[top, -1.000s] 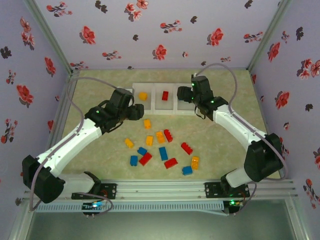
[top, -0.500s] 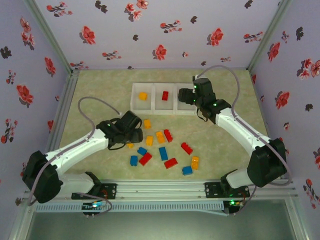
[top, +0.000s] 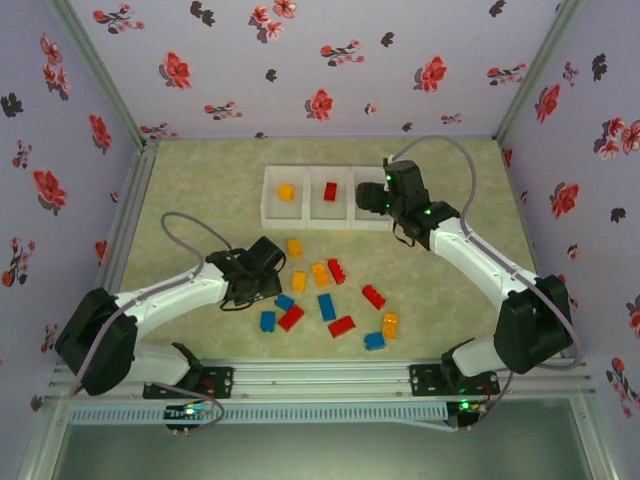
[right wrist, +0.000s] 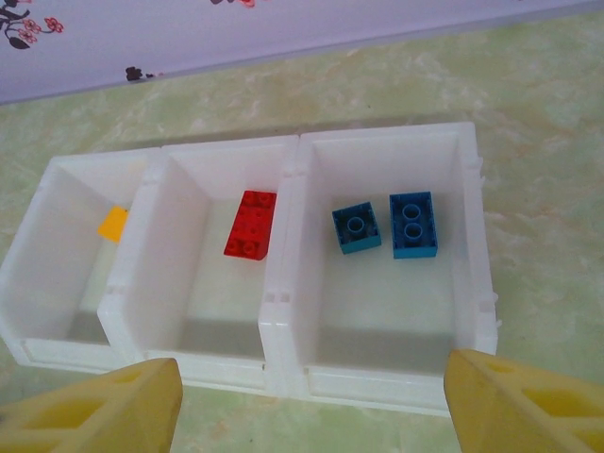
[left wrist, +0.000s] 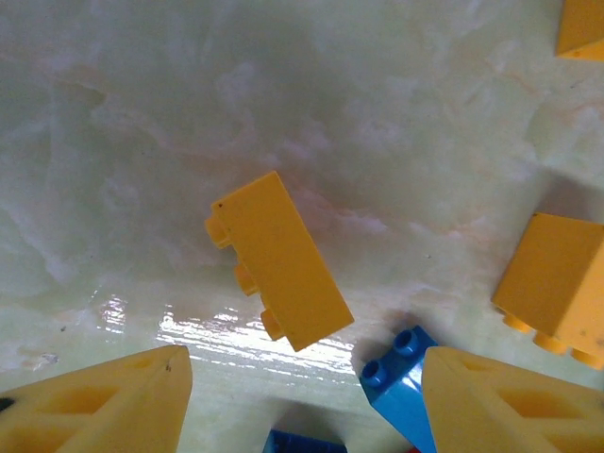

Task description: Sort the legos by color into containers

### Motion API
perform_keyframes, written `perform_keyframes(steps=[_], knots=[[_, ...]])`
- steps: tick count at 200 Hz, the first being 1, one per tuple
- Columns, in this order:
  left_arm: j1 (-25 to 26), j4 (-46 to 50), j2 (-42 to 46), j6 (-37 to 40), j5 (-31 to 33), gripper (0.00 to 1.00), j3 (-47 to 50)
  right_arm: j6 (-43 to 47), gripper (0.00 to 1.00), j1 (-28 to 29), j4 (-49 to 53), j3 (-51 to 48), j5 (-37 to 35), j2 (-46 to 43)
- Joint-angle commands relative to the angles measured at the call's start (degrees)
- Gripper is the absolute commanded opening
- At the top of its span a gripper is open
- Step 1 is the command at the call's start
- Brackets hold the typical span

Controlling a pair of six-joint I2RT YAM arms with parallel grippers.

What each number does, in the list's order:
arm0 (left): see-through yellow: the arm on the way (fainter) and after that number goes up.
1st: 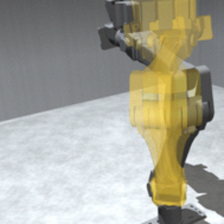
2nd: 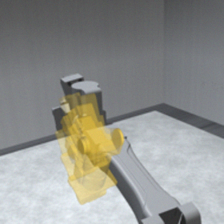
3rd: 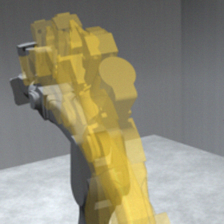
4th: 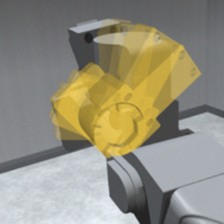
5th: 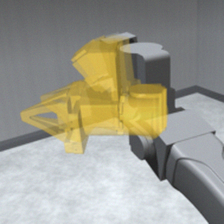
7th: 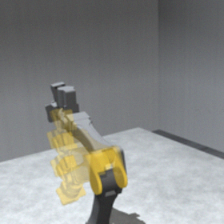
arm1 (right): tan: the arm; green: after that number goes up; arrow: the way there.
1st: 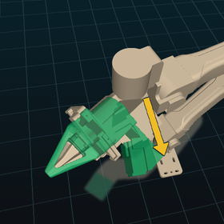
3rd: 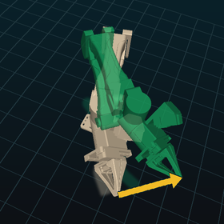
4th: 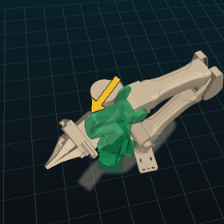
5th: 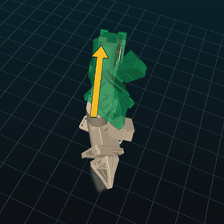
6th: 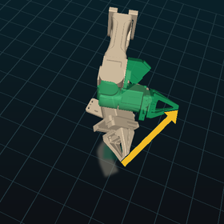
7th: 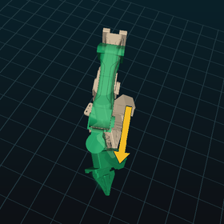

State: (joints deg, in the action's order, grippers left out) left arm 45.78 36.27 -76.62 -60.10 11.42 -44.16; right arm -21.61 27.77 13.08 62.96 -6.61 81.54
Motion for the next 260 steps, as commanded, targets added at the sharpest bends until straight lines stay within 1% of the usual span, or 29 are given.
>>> perform_keyframes(steps=[1, 34, 66, 98, 123, 165, 185, 211, 238, 260], knots=[[-0.84, -0.42, -1.71, -1.09, 1.06, 0.62, -1.76, -0.79, 0.74, 0.36, 0.59, -0.99, 0.37, -1.43], [-2.77, -0.30, -4.26, 0.39, 0.82, 0.54, -3.12, -0.98, 0.74, 0.36, 0.85, -1.68, 0.46, -1.81], [-3.39, -0.73, -6.55, 1.49, 0.53, 0.50, -3.89, -0.83, 0.73, 0.36, 0.89, -2.53, 0.24, -2.45], [-3.59, -1.60, -8.65, 1.64, 0.01, 0.43, -4.59, -0.94, 0.73, 0.36, 0.94, -2.88, 0.24, -2.77], [-3.63, -1.75, -9.98, 2.23, -0.02, 0.34, -5.35, -1.08, 0.73, 0.36, 0.68, -3.12, 0.04, -2.96], [-3.89, -1.73, -10.36, 3.96, 0.00, 0.25, -7.36, -1.16, 0.72, 0.36, 0.96, -3.75, -0.26, -3.53], [-4.36, -1.30, -10.50, 5.56, 0.07, 0.23, -8.88, -1.22, 0.72, 0.40, 0.89, -4.16, -0.50, -4.21], [-5.50, -0.34, -10.98, 8.41, 0.36, 0.22, -12.26, -1.20, 0.72, 0.36, 0.97, -4.69, -0.87, -5.30], [-7.63, -0.41, -11.40, 11.42, 0.97, 0.22, -17.13, -1.28, 0.72, 0.36, 1.58, -5.37, -1.30, -6.76], [-9.56, 0.13, -13.68, 15.20, 1.30, 0.22, -22.61, -1.33, 0.72, 0.36, 2.13, -6.48, -1.37, -8.44]])
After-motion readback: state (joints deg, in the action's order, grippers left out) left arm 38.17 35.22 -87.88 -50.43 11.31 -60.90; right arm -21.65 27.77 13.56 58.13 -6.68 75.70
